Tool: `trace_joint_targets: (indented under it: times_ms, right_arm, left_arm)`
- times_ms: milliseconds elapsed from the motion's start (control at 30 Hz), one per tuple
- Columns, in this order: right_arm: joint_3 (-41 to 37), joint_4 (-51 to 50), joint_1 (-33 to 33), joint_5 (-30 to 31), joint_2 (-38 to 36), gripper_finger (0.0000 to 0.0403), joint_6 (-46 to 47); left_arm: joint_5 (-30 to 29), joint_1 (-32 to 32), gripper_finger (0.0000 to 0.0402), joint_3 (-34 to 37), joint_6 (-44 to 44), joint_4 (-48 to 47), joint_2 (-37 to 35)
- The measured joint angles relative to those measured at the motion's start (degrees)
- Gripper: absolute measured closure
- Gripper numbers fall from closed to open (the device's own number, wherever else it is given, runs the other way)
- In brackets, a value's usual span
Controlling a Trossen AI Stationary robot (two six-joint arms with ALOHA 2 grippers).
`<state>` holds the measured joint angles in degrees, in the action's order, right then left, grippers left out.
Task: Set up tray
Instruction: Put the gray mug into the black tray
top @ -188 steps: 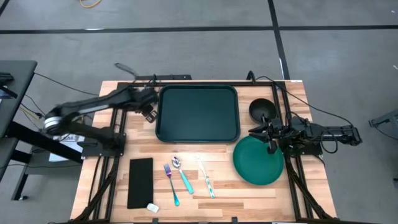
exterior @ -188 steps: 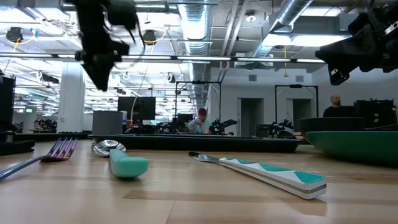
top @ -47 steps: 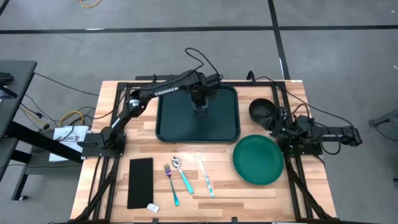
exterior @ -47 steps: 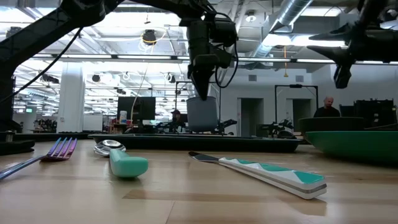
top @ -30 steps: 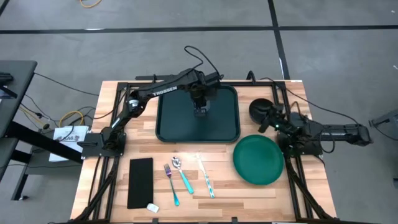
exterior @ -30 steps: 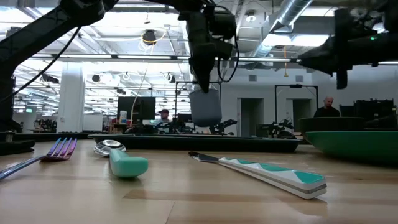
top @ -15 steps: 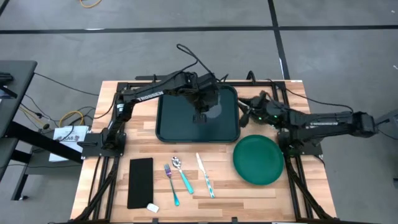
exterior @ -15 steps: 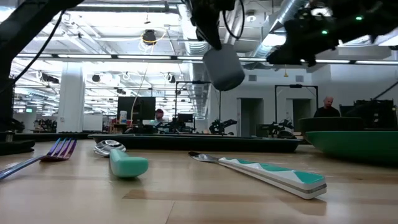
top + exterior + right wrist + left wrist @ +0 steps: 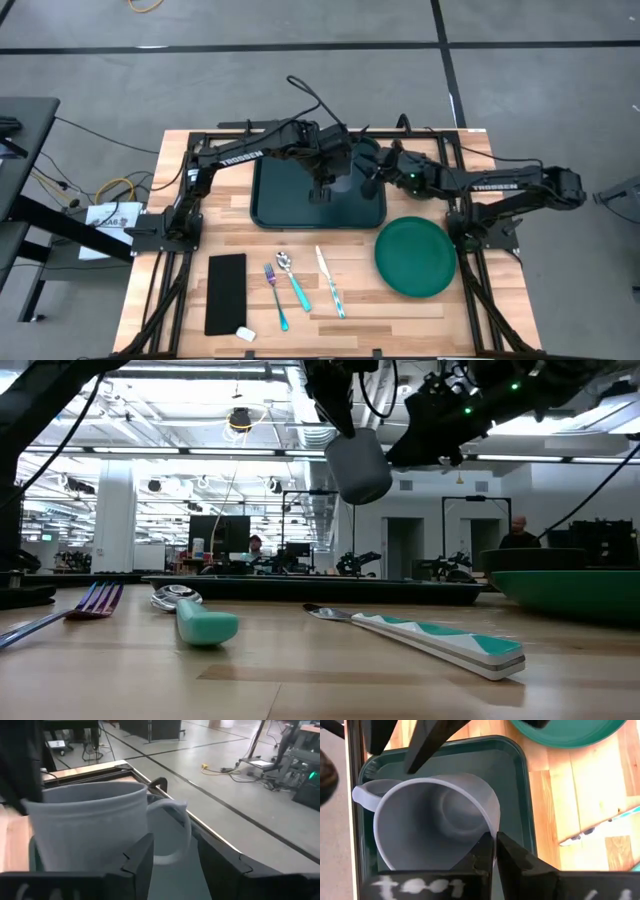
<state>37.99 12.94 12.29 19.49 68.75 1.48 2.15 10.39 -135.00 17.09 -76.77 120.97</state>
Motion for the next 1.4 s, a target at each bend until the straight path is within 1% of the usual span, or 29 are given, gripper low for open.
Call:
trace_joint_targets:
  times_ms: [167, 433, 600, 767, 967, 1100, 1333, 1400]
  right_arm:
    - [0.66, -0.05, 1.13, 0.00, 1.91, 0.0272, 0.00]
    - [0.66, -0.25, 4.72, -0.30, 1.90, 0.0285, 0.00]
    - [0.66, -0.25, 5.85, -6.50, 1.88, 0.0291, 0.01]
    - [0.66, -0.24, 5.45, -5.55, 1.83, 0.0292, 0.03]
    - [0.66, -0.32, 5.84, -4.21, 1.71, 0.0292, 0.04]
    - [0.66, -0.31, 5.50, -4.46, 1.68, 0.0292, 0.04]
    - [0.66, -0.31, 4.18, -4.64, 1.68, 0.0292, 0.04]
    - [0.66, -0.31, 4.26, -4.64, 1.68, 0.0292, 0.04]
  left_arm:
    - [0.32, -0.47, 0.0401, 0.00, 1.01, -0.29, 0.00]
    - [0.19, -1.96, 0.0401, 0.00, 1.84, -0.17, 0.00]
    - [0.22, -2.12, 0.0401, 0.00, 1.85, 0.24, 0.00]
    - [-0.76, -1.02, 0.0401, 0.00, 1.19, -0.39, 0.00]
    - [-1.22, 0.63, 0.0401, 0.00, -0.99, -4.34, 0.00]
    - [-1.14, 1.03, 0.0401, 0.00, -1.04, -3.75, 0.00]
    - [-0.99, 0.96, 0.0401, 0.00, -0.53, 0.19, 0.00]
    - [0.11, 0.96, 0.0401, 0.00, -0.36, 1.04, 0.00]
